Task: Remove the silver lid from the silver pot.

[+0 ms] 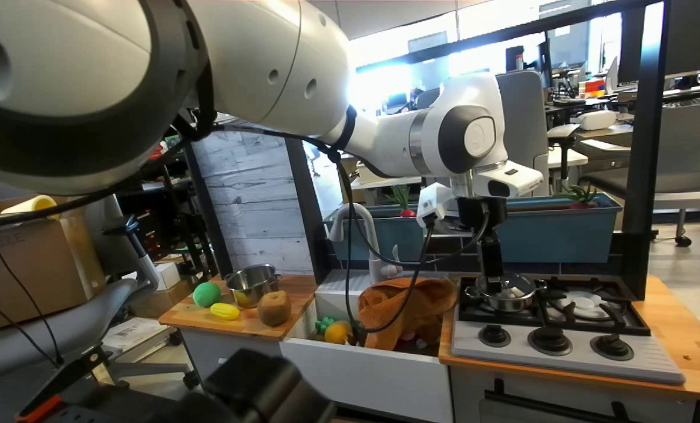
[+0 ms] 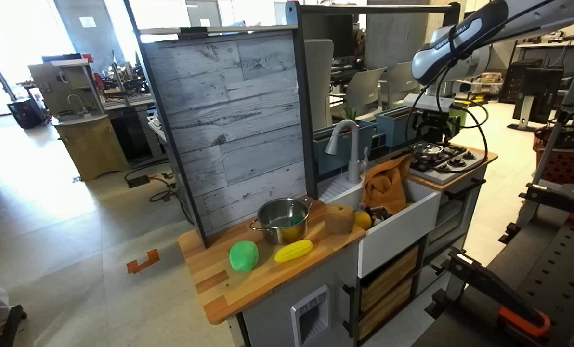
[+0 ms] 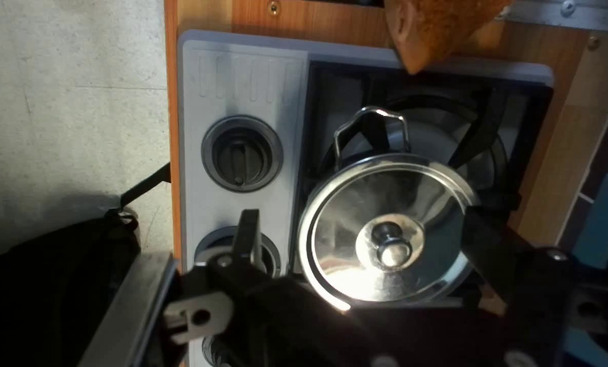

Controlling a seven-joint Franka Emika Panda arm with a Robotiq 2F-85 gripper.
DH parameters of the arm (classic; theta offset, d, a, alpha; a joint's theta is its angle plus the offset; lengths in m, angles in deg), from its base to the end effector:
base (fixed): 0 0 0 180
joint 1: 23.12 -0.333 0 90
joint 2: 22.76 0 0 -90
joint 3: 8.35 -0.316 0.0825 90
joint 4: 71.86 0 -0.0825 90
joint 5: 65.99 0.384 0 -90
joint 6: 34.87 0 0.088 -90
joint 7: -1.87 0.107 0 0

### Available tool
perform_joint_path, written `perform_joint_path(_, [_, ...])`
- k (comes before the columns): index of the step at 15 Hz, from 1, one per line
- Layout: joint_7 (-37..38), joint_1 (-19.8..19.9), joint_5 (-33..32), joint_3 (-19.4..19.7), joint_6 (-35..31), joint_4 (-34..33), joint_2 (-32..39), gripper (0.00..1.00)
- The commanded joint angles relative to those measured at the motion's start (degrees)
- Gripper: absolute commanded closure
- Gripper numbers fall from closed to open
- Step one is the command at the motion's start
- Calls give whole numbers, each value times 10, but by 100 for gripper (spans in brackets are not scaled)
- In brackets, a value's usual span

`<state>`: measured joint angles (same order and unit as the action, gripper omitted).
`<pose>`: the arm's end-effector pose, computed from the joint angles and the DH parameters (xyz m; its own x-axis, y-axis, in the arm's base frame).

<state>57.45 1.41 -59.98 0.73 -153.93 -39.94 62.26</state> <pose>0.7026 -0.3715 0.0776 0.1121 -0.9907 0.0773 -0.9937 -0.1124 0.0006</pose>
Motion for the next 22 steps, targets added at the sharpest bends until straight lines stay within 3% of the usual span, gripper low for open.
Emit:
perform_joint_path(1, [4,2,-4,-4,3,-2,0,0])
perform_joint_path(11, [44,7,1,-3,7,0,0,0])
perform_joint_path(22, [200,36,9,-1,10,-14,9,0])
